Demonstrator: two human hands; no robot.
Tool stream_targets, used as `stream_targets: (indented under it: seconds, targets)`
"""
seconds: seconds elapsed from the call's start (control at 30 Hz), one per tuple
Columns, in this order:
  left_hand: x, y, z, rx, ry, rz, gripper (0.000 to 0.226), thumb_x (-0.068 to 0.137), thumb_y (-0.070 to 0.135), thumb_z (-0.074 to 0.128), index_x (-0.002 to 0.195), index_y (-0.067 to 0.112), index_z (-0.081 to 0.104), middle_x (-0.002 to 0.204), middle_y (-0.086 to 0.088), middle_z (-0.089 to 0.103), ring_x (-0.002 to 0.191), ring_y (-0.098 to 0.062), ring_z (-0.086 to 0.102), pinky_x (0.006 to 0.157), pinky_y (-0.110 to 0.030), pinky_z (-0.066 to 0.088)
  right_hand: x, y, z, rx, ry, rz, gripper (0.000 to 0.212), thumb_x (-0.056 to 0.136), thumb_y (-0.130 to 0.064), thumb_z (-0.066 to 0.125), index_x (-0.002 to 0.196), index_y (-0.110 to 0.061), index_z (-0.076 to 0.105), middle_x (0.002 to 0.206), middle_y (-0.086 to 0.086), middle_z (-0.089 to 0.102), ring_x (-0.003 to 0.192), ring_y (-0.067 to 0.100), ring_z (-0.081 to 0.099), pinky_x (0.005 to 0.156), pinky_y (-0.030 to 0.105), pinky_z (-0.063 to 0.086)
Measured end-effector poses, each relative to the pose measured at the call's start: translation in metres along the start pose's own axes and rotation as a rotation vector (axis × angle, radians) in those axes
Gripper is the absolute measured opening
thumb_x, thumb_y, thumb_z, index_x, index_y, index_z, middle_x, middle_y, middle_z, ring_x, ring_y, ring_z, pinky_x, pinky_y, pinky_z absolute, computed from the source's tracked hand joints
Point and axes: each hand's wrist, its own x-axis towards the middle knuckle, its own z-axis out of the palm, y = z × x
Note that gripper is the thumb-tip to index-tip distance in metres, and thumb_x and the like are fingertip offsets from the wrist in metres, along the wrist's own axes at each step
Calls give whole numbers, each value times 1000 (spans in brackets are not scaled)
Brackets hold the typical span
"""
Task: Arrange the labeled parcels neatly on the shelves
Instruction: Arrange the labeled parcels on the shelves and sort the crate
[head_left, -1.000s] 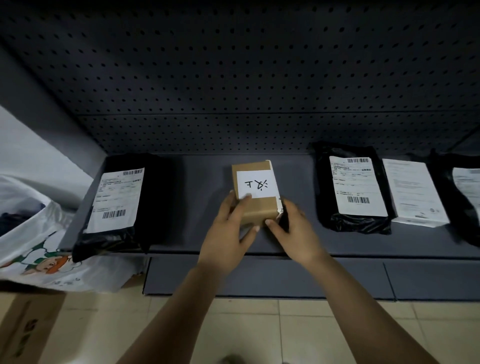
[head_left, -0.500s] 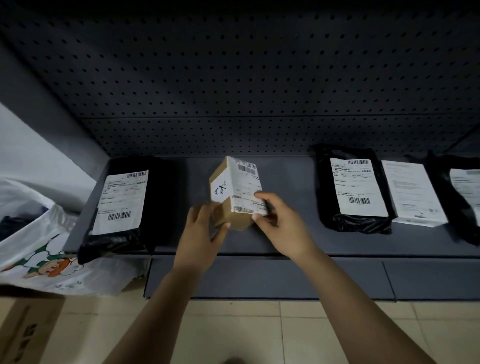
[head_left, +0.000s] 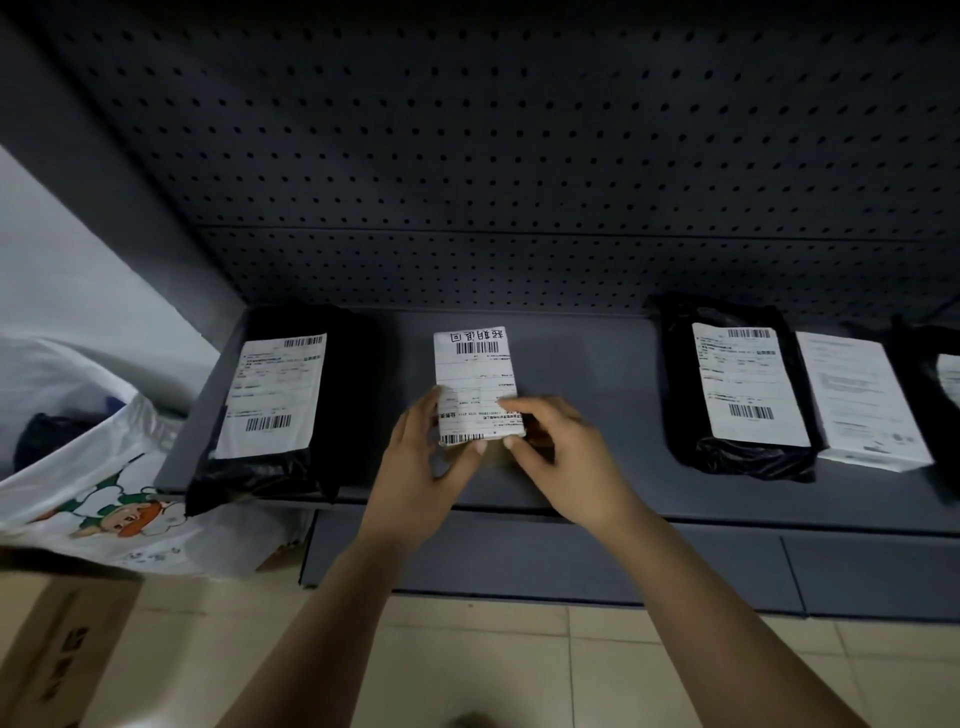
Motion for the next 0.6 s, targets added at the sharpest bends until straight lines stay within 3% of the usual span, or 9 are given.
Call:
stream_targets:
  seconds: [0.07, 0.13, 0.33, 0.43, 0.6]
  targets:
    - [1, 2, 3, 5, 12, -9, 70, 84, 37, 72, 144, 32, 36, 139, 11, 43, 124, -2, 49, 103, -33, 47, -1, 1, -1, 45, 16, 12, 35, 93, -15, 64, 126, -25, 60, 125, -6, 56, 107, 2, 59, 96, 16, 47]
    - [4, 5, 7, 21, 40, -16, 71, 82, 41, 73, 142, 29, 38, 138, 10, 43, 126, -3, 45, 105, -35, 45, -2, 2, -3, 83, 40, 35, 33, 93, -16, 63, 125, -27, 60, 124, -6, 59, 104, 1, 61, 92, 12, 46]
    - [17, 27, 37, 45, 113, -109, 103, 56, 67, 79, 140, 26, 38, 133, 12, 45, 129, -1, 32, 96, -21, 35, 1, 7, -17, 79, 148, 95, 24, 94, -14, 61, 113, -28, 64, 112, -2, 66, 97, -6, 60, 79, 3, 42]
    - [25, 27, 46, 54, 134, -150, 104, 55, 61, 83, 140, 25, 37, 134, 10, 44, 127, -3, 34, 91, -21, 34, 3, 12, -28, 68, 146, 123, 28, 97, -7, 54, 111, -29, 63, 113, -2, 67, 95, -6, 59, 78, 1, 39]
    - [35, 21, 39, 47, 61, -109, 92, 61, 49, 83, 140, 30, 40, 134, 14, 47, 127, 0, 34, 97, -23, 35, 9, 21, -42, 39, 152, 149, 32, 97, -2, 51, 116, -24, 64, 118, 2, 65, 99, 10, 62, 83, 3, 40]
